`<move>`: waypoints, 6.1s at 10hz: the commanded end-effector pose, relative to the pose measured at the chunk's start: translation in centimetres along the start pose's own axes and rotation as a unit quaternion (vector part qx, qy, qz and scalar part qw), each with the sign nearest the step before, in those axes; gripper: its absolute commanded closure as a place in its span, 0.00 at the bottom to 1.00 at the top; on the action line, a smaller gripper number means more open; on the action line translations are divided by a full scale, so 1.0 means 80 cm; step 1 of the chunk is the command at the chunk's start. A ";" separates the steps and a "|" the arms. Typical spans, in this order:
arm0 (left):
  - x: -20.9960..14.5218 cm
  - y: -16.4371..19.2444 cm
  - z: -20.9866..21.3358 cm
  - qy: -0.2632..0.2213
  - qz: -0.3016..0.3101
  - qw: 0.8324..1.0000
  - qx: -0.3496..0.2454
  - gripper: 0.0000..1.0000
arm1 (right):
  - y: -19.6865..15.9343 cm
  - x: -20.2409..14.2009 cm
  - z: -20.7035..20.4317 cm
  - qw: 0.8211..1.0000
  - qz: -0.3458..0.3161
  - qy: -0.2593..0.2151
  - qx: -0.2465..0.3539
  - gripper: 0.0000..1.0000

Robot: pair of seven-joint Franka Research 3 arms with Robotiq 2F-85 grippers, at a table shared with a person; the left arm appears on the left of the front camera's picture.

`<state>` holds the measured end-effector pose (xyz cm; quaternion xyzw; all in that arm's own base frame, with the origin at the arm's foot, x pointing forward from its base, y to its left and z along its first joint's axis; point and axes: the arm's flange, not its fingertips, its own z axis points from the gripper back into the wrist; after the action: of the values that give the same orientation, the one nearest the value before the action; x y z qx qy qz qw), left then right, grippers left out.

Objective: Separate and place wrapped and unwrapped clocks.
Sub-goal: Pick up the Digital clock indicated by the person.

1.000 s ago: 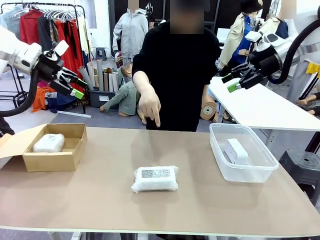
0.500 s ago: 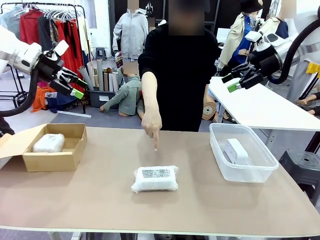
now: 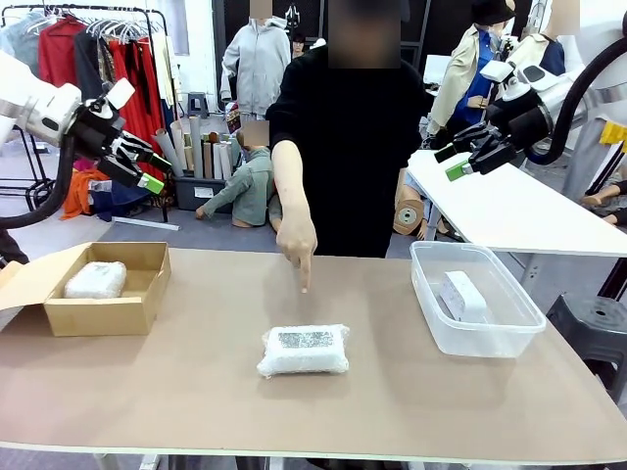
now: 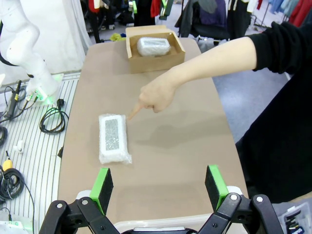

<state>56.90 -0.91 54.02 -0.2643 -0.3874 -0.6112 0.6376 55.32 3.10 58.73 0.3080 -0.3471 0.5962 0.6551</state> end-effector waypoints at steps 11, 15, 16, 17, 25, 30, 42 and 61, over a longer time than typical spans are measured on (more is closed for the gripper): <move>0.021 -0.012 -0.002 -0.006 -0.021 0.997 -0.070 0.00 | 0.002 0.001 0.000 1.000 0.008 -0.001 -0.002 0.00; 0.088 -0.044 -0.063 0.100 -0.005 0.987 -0.123 0.00 | 0.002 0.001 0.000 1.000 0.008 -0.001 -0.002 0.00; 0.111 -0.053 -0.083 0.109 0.000 0.988 -0.112 0.00 | 0.002 0.001 0.000 1.000 0.008 -0.001 -0.002 0.00; 0.128 -0.057 -0.105 0.118 -0.016 0.986 -0.114 0.00 | 0.002 0.001 0.000 1.000 0.008 -0.001 -0.002 0.00; 0.147 -0.104 -0.276 0.275 -0.072 0.942 -0.178 0.00 | 0.002 0.001 0.000 1.000 0.008 -0.001 -0.002 0.00; 0.147 -0.109 -0.278 0.275 -0.079 0.941 -0.180 0.00 | 0.002 0.001 0.000 1.000 0.008 -0.001 -0.002 0.00; 0.156 -0.194 -0.488 0.411 -0.034 0.906 -0.098 0.00 | 0.002 0.001 0.000 1.000 0.008 -0.001 -0.002 0.00; 0.098 -0.216 -0.512 0.417 0.024 0.903 -0.099 0.00 | 0.002 0.001 0.000 1.000 0.008 -0.001 -0.002 0.00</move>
<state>46.93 -40.76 35.00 -0.0475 -0.0133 -0.6941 0.7181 55.32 3.12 58.73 0.3081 -0.3471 0.5964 0.6550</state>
